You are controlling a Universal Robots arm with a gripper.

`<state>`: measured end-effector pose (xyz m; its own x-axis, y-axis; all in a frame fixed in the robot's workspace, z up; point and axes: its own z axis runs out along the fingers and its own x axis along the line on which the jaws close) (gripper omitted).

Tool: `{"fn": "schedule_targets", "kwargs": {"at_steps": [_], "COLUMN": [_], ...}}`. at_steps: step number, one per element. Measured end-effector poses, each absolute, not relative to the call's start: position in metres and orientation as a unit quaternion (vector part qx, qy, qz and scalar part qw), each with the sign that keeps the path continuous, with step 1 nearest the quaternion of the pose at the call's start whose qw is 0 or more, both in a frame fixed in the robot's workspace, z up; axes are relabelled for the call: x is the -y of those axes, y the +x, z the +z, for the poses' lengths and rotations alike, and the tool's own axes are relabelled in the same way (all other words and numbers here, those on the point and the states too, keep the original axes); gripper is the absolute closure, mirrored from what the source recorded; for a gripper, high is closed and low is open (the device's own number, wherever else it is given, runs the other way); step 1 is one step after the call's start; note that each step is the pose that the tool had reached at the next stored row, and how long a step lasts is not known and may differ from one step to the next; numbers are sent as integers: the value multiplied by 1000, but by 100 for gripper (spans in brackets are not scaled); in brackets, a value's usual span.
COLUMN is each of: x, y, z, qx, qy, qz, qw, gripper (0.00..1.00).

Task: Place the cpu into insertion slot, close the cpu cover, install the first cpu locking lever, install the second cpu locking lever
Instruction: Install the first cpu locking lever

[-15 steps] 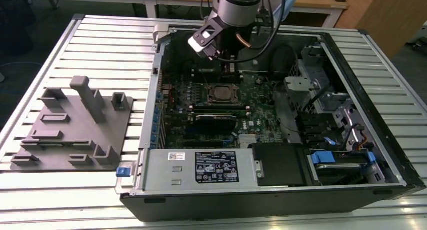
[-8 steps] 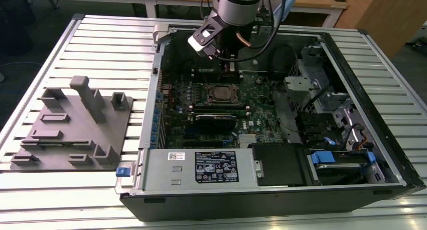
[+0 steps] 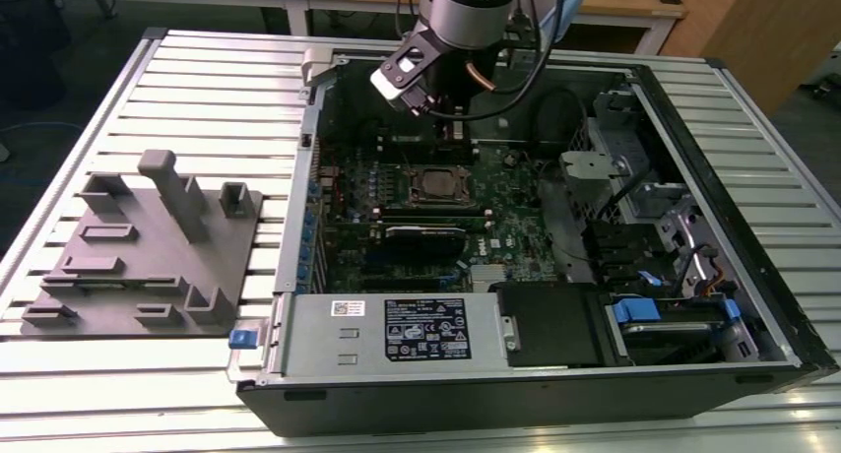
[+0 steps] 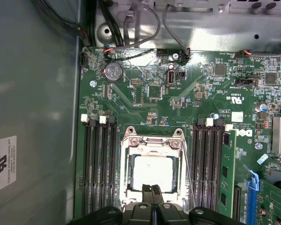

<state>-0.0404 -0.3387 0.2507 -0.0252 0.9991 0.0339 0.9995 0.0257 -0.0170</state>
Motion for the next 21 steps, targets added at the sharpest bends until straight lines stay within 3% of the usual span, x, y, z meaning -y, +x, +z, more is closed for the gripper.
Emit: {"fn": "schedule_targets", "kwargs": {"at_steps": [21], "x": [339], "y": [-40], "z": [252], "qx": [729], "qy": [-684], "qz": [-6], "qw": [19], "gripper": [89]}}
